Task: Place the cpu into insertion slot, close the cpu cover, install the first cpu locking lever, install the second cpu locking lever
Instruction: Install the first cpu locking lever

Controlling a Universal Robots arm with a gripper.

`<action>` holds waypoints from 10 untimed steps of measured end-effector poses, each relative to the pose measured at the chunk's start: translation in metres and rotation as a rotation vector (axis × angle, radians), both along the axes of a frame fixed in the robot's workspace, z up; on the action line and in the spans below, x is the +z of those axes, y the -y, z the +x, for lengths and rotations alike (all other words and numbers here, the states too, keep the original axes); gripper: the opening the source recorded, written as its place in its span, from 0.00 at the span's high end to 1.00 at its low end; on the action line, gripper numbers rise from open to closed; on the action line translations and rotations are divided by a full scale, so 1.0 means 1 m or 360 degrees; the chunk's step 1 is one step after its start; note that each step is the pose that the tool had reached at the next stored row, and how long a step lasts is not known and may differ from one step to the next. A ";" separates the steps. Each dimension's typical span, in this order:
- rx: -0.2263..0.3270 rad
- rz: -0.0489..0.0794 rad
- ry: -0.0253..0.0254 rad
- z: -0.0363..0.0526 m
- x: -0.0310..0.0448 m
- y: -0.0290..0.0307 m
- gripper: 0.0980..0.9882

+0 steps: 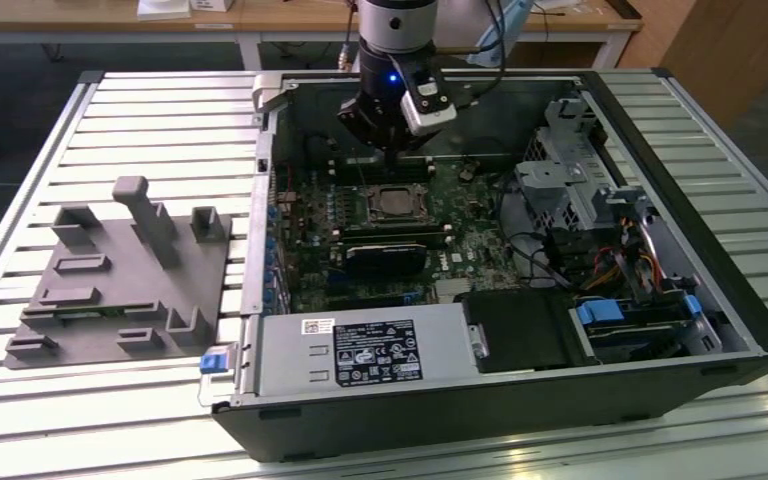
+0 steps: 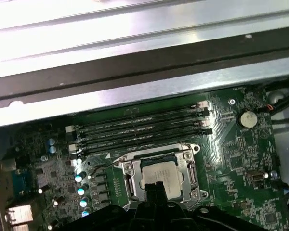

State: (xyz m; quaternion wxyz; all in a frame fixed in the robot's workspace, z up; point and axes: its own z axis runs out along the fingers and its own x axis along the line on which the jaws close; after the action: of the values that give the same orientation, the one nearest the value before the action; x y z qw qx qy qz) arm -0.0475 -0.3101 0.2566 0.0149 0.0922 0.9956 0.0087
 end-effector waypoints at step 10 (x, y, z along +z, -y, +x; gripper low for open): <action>0.0282 0.0000 0.00001 -0.0003 -0.0013 0.0000 0.99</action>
State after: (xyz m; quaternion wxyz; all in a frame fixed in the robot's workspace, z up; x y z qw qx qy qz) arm -0.0478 -0.3101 0.2553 0.0141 0.0038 0.9998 0.0100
